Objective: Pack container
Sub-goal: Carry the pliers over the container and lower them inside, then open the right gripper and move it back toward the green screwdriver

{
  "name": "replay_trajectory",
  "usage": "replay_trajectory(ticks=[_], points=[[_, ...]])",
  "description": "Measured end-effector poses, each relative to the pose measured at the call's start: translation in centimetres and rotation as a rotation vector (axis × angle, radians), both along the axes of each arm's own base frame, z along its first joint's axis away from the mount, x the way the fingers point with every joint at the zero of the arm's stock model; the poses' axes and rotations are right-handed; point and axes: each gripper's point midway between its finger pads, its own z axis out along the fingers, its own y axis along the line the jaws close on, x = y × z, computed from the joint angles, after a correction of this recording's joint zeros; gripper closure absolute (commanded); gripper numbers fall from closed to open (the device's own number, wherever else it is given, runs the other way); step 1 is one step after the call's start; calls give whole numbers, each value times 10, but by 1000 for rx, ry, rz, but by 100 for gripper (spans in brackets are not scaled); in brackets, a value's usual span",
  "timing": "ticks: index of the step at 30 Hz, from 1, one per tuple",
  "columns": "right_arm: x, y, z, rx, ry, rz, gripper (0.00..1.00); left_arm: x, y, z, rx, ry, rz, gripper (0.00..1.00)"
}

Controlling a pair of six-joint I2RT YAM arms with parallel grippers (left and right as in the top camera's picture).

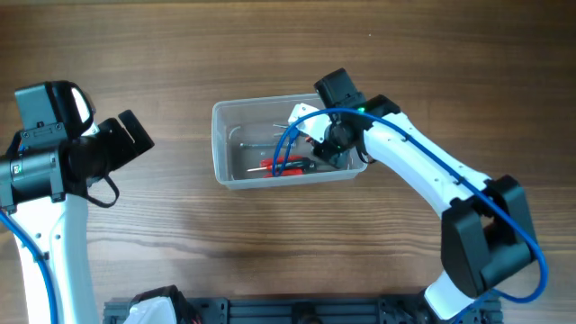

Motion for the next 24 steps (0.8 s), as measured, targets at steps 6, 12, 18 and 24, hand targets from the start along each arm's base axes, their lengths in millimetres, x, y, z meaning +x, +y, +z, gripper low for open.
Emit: replay_trajectory(ticks=[6,12,18,24], points=[[17,9,-12,22,-41,0,96,0,0,0,0,0,0,0],[27,15,-19,37,-65,-5,62,-1,0,0,-1,4,0,0],[28,16,-20,38,-67,-4,33,-1,0,-1,-1,6,0,0],[15,8,-23,24,16,-88,31,-2,0,-1,-2,7,0,0]])
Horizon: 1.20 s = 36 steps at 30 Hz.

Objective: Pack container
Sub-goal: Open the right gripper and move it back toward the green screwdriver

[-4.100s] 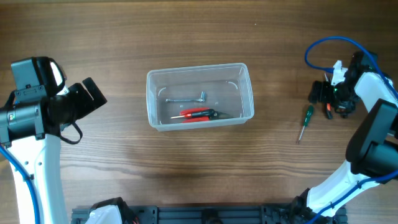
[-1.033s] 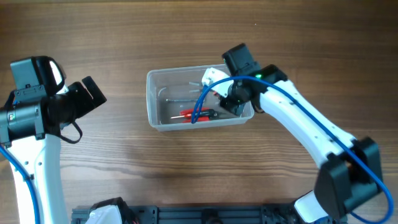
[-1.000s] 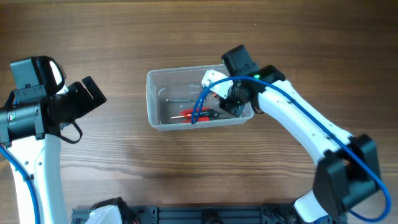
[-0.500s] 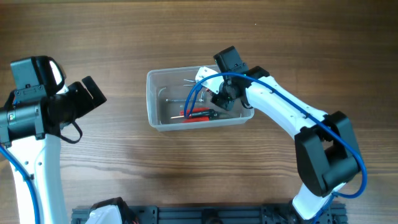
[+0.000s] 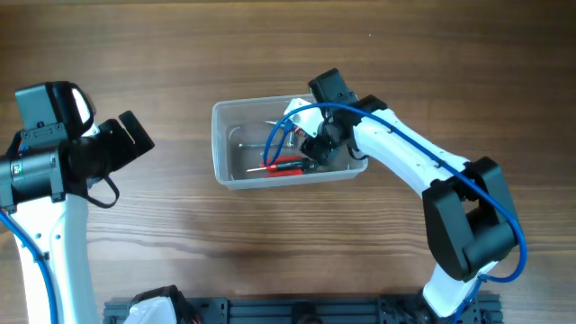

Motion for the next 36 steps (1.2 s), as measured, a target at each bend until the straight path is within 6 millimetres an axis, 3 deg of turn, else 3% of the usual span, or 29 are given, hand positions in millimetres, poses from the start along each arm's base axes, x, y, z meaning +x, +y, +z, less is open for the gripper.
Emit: replay_trajectory(ticks=[4,7,8,9,10,13,16,20,24,30,36], points=[[-16,-9,17,-12,80,-95,30,0,0,0,0,0,0,0],[-23,-13,66,20,68,-173,27,0,0,0,0,0,0,0],[-21,-15,84,41,43,-209,23,0,0,0,0,0,0,0],[-19,-18,110,71,-1,-264,6,0,0,0,0,0,0,0],[-17,-23,132,95,-38,-321,0,0,0,0,0,0,0,0],[-19,-60,193,179,-141,-591,0,0,0,0,0,0,0,0],[-38,-115,225,231,-165,-891,0,0,0,0,0,0,0,0],[-67,-180,224,207,-108,-1238,0,0,0,0,0,0,0,0],[-79,-217,205,155,-47,-1437,0,0,0,0,0,0,0,0],[-93,-248,162,85,50,-1602,0,0,0,0,0,0,0,0],[-93,-256,136,82,69,-1653,0,0,0,0,0,1,0,0]])
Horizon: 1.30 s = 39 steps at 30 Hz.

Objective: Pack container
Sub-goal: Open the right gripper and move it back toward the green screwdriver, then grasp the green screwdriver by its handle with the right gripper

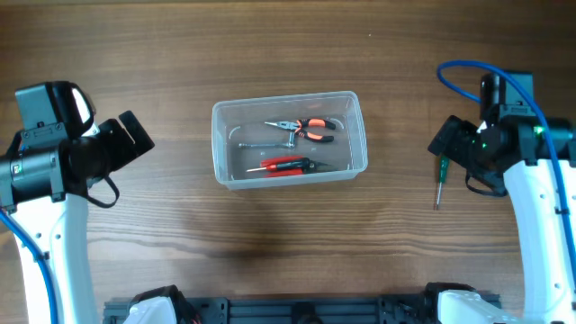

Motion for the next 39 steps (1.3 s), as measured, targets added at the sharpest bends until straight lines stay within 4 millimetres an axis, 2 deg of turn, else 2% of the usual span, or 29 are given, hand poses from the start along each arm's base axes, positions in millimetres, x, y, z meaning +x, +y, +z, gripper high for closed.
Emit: replay_trajectory(ticks=[2,7,9,13,16,23,31,36,39], points=[[5,1,-10,7,-15,1,0,0,0,0,0,0,0,0],[15,8,-61,52,-30,8,0,0,0,0,0,0,0,0],[13,10,-86,60,-1,8,0,0,0,0,0,0,0,0],[9,10,-123,69,64,-11,0,-2,0,-1,-2,8,0,0],[15,8,-143,69,87,-22,0,-8,-2,-4,-9,37,0,0],[32,-2,-164,70,69,-54,0,-16,-4,-8,-18,74,0,0],[49,-23,-166,57,0,-105,0,-20,-5,-10,-22,92,0,0],[51,-30,-178,51,16,-62,0,-21,-5,-10,-23,94,0,0],[54,-30,-179,37,16,-6,0,-21,-5,-10,-23,95,0,0]])
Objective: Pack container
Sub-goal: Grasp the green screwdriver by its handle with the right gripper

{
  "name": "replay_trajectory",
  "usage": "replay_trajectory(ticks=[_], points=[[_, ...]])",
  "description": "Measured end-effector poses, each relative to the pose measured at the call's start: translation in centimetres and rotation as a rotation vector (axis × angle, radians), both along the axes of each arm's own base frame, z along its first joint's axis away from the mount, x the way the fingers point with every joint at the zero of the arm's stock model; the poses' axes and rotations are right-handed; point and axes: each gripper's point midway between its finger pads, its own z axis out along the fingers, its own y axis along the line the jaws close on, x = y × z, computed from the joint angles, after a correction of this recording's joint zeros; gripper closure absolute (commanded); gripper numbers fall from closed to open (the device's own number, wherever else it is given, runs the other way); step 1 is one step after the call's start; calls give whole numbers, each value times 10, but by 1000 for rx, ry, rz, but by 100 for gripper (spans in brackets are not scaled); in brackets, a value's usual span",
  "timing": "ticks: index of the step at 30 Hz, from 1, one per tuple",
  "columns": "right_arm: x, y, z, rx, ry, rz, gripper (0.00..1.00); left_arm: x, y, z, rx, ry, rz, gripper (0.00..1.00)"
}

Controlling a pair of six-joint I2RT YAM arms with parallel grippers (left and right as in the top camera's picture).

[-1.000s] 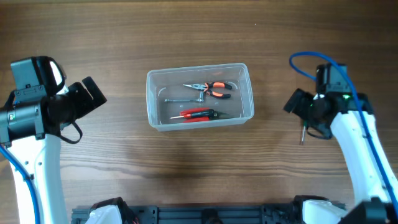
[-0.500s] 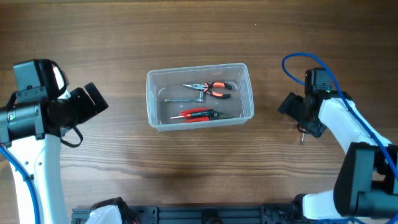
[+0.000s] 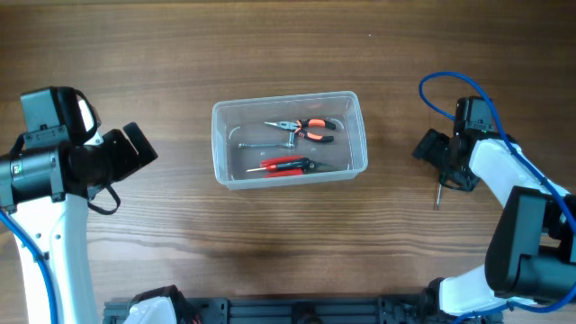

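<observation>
A clear plastic container (image 3: 222, 135) stands mid-table. In it lie orange-handled pliers (image 3: 304, 128), a silver wrench (image 3: 261, 144) and a red-handled screwdriver (image 3: 283, 166). To the right, on the bare table, lies a green-handled screwdriver; only its shaft (image 3: 438, 196) shows below my right gripper (image 3: 437, 167). That gripper is low over the handle and looks open, with its fingers either side. My left gripper (image 3: 137, 149) hovers open at the far left, holding nothing.
The wooden table (image 3: 288, 243) stretches all round the container. A blue cable loops above the right arm (image 3: 504, 175). A dark rail with the arm bases (image 3: 288, 310) runs along the front edge.
My right gripper has shifted a little left and down onto the green screwdriver's handle, which it now covers. The screwdriver's tip lies where it was. The left arm has barely moved.
My right gripper was first inside the container's right end, over the spot where the pliers now lie, and stayed there at the following moment. Then it was out at the right above the green screwdriver, with the pliers lying in the container. Now it sits on that screwdriver.
</observation>
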Motion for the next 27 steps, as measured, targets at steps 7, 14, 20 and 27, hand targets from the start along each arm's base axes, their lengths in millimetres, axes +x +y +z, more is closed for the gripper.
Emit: replay_trajectory(ticks=[7,14,20,27], points=[[2,1,-1,-27,13,150,2,0,0,0,0,-1,0,0],[-2,3,-2,-31,33,204,30,0,0,0,0,0,0,0],[-5,3,-3,-30,46,214,54,0,0,0,0,0,0,0],[-5,3,-3,-31,46,217,71,0,0,0,0,0,0,0]])
